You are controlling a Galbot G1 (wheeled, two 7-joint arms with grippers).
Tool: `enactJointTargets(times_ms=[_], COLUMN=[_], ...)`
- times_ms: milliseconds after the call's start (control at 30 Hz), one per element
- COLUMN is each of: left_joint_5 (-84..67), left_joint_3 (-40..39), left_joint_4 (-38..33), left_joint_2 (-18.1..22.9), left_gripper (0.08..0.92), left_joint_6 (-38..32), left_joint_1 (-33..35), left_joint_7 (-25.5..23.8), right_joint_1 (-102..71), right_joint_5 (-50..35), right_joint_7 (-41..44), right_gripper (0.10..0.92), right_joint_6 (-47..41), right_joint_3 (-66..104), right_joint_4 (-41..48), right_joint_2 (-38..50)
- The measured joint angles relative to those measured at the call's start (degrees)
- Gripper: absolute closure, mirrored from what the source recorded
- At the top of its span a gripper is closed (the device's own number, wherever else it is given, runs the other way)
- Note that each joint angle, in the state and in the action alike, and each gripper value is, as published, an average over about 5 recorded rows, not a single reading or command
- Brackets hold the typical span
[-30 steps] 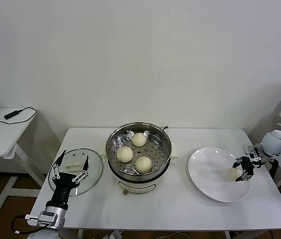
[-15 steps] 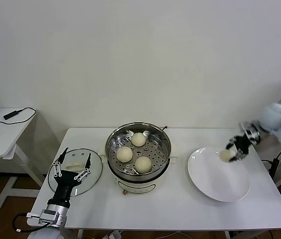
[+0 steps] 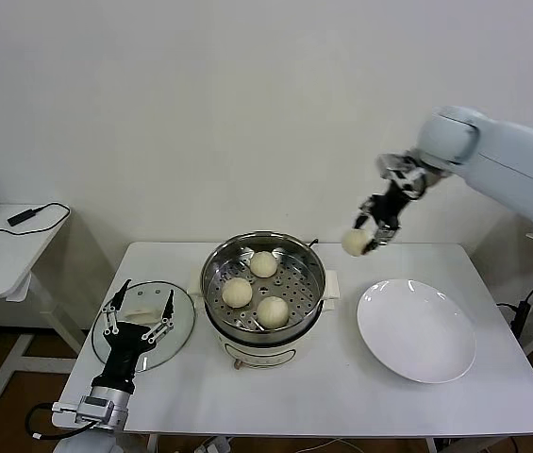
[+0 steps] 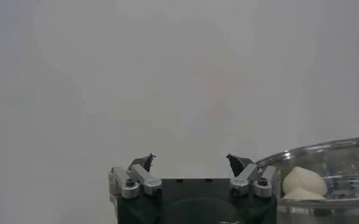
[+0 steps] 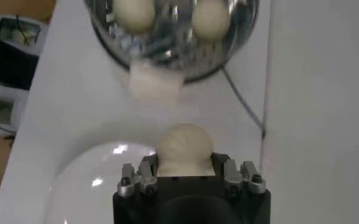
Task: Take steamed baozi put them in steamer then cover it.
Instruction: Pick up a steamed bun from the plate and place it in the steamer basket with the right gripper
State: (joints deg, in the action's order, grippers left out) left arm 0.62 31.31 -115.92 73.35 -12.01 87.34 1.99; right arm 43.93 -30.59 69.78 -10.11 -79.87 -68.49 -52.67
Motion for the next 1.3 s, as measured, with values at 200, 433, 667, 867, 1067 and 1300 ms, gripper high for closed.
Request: enactJointTargets(times_ms=[200, 433, 667, 867, 1067, 1300], left_joint_5=[0.0, -0.2, -0.3, -0.3, -0.4, -0.5], left_joint_3=[-0.1, 0.0, 0.3, 0.6, 0.8, 0.9], left_joint_4=[0.1, -0.4, -0.4, -0.5, -0.5, -0.5], left_joint_2=[0.1, -0.1, -0.1, -0.1, -0.1, -0.1], left_gripper=[0.177, 0.177, 0.177, 0.177, 0.177, 0.177], left_joint_6=[0.0, -0.1, -0.2, -0.2, -0.3, -0.3], left_joint_1=[0.2, 0.2, 0.4, 0.5, 0.5, 0.5], left_joint_7=[0.0, 0.1, 0.2, 0.2, 0.2, 0.2], right_joint_1=[0.9, -0.1, -2.0, -3.6, -5.0, -6.2], right_joint_5=[-2.5, -3.3, -3.2, -2.5, -1.5, -0.4], right_joint_7=[-2.0, -4.0, -5.6, -6.4, -6.9, -7.4], right_gripper=[0.427, 0.428, 0.423, 0.426, 0.424, 0.419], right_joint_6=[-2.3, -3.9, -4.6, -4.8, -4.9, -4.9], right_joint_3=[-3.1, -5.9, -7.0, -7.4, -7.6, -7.7], right_joint_4=[-0.7, -0.3, 0.6, 1.2, 1.9, 2.2], right_joint_2=[-6.3, -11.8, -14.5, -15.6, -16.2, -16.3])
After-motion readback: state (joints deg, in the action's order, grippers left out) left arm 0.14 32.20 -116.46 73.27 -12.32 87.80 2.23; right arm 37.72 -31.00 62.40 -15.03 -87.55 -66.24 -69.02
